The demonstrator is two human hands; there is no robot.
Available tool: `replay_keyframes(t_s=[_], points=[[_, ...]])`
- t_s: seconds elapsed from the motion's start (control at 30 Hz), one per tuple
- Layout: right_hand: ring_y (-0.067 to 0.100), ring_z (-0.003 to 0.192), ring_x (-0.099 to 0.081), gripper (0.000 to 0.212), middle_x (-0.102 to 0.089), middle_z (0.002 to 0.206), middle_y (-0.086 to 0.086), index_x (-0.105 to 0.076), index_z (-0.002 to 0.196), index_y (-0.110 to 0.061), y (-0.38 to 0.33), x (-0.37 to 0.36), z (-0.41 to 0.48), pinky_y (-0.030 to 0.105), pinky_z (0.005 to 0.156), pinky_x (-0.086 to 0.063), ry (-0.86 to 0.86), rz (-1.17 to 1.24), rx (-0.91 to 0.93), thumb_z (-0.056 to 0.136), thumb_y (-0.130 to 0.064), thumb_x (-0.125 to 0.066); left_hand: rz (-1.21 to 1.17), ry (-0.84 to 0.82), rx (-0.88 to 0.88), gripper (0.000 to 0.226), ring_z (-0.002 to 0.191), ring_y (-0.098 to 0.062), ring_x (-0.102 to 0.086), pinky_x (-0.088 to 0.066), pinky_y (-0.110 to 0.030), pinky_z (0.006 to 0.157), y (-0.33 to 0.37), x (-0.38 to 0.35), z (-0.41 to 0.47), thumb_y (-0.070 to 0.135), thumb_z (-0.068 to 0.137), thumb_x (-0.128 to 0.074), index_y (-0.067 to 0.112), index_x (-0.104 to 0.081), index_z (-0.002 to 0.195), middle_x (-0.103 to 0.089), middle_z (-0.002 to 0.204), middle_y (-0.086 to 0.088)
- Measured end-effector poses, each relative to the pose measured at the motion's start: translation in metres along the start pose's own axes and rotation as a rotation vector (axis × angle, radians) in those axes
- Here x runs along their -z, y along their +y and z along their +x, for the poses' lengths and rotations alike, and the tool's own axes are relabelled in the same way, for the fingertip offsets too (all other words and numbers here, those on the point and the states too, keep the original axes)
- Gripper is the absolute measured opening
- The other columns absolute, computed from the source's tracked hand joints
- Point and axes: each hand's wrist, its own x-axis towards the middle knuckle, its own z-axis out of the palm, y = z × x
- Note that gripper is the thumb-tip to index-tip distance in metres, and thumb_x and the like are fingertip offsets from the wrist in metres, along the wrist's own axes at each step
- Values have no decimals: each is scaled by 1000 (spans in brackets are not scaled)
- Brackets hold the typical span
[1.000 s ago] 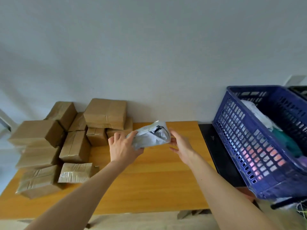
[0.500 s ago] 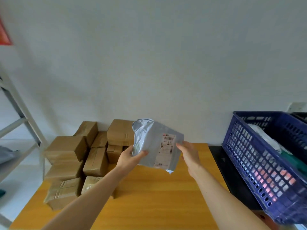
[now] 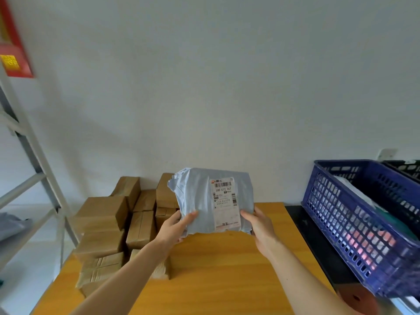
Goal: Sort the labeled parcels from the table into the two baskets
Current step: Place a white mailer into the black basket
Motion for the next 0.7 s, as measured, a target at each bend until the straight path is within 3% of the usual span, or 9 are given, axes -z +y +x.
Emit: replay_keyframes(t_s=[0.07, 0.13, 0.27, 0.4, 0.53, 0.7], points=[[26, 91, -70, 25, -75, 93, 2, -65, 109, -20, 4, -5, -11, 44, 77, -54, 0, 14, -8, 86, -10, -66, -10, -5, -14, 64, 77, -16, -68, -54, -30, 76, -3, 8, -6, 61, 60, -76, 19, -67, 108, -72, 90, 0], [24, 88, -71, 34, -75, 92, 1, -61, 115, -21, 9, -9, -24, 44, 75, -57, -3, 8, -8, 85, -8, -68, -35, 37, -39, 64, 94, -24, -70, -54, -44, 90, -5, 15, -9, 54, 58, -80, 19, -67, 110, -73, 100, -4], [25, 90, -71, 61, -71, 105, 6, -43, 139, -20, 17, -17, -45, 42, 73, -58, 22, 27, -26, 86, -3, -66, -24, 202, -72, 63, 92, -25, -69, -57, -44, 83, -4, 27, -15, 39, 65, -83, 26, -53, 119, -69, 103, -7], [20, 90, -70, 65, -68, 113, 4, -41, 144, -20, 15, -30, -61, 33, 65, -55, 31, -29, -10, 86, -2, -64, 29, 157, -70, 46, 91, -23, -69, -59, -40, 79, -6, 39, -24, 38, 74, -77, 24, -59, 115, -70, 103, -5], [21, 99, -67, 72, -61, 125, 4, -35, 147, -20, 15, -45, -72, 44, 84, -57, 28, -71, -1, 85, -2, -66, 24, 130, -80, 24, 85, -20, -69, -58, -32, 72, -6, 58, -36, 35, 81, -72, 31, -62, 102, -72, 93, -1], [21, 107, -62, 76, -55, 134, 4, -32, 148, -21, 15, -63, -84, 47, 91, -54, 23, -102, 26, 84, -3, -67, 28, 122, -71, 25, 93, -30, -68, -57, -46, 84, -11, 83, -51, 31, 86, -69, 25, -64, 109, -71, 97, -7]])
